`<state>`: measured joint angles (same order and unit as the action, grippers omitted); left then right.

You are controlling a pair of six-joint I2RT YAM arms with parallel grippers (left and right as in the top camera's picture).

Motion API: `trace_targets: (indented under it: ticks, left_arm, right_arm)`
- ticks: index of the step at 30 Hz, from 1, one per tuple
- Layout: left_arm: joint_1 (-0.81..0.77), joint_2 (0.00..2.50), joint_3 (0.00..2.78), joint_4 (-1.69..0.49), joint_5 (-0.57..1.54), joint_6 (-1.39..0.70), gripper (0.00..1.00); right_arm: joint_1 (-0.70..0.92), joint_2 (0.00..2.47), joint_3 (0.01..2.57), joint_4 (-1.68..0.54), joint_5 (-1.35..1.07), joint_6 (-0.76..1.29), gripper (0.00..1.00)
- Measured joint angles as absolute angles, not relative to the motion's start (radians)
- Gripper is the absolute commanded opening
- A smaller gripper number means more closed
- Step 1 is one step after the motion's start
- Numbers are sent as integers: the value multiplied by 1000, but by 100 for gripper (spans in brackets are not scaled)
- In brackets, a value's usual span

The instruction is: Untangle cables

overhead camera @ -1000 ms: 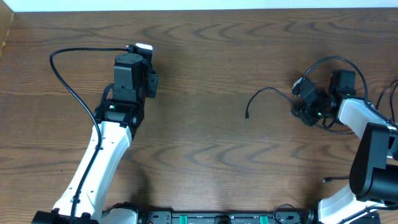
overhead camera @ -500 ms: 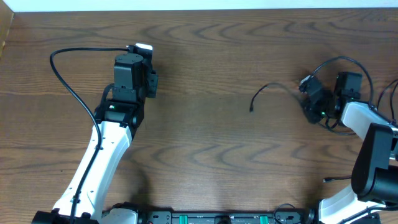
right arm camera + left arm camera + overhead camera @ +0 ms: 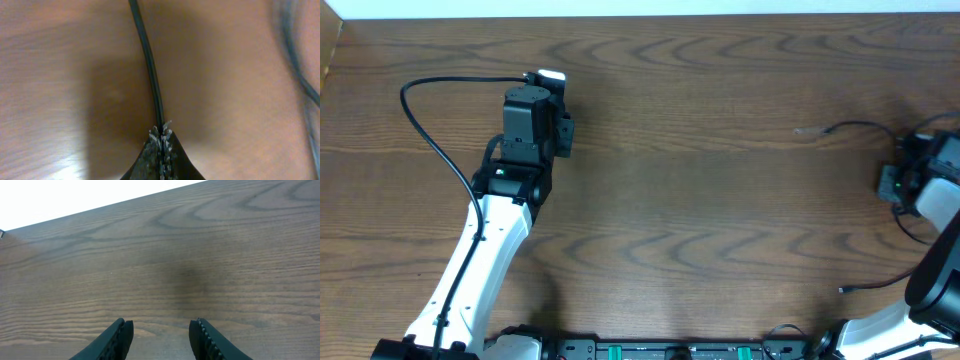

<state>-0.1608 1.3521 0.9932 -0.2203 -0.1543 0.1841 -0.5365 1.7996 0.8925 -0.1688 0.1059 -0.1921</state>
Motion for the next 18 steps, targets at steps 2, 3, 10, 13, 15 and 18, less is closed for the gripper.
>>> trace_targets:
  ticks: [2, 3, 10, 13, 15, 18]
  left_arm:
    - [-161, 1352, 993, -220, -154, 184, 42]
    - [-161, 1352, 993, -220, -154, 184, 42]
    - [-161, 1352, 993, -220, -154, 184, 42]
    - [-161, 1352, 993, -220, -154, 184, 42]
    - [-161, 1352, 993, -220, -154, 184, 42]
    - [-161, 1352, 993, -220, -154, 184, 42]
  right_arm:
    - [-577, 1800, 893, -180, 141, -135, 1]
    - [-601, 1800, 894, -186, 157, -105, 1]
    - [-722, 1800, 893, -181, 180, 18, 61]
    - [-727, 1800, 890, -136, 81, 38, 99]
    - [-724, 1801, 884, -121, 8, 39, 99]
    - [-699, 1788, 878, -106, -47, 42, 99]
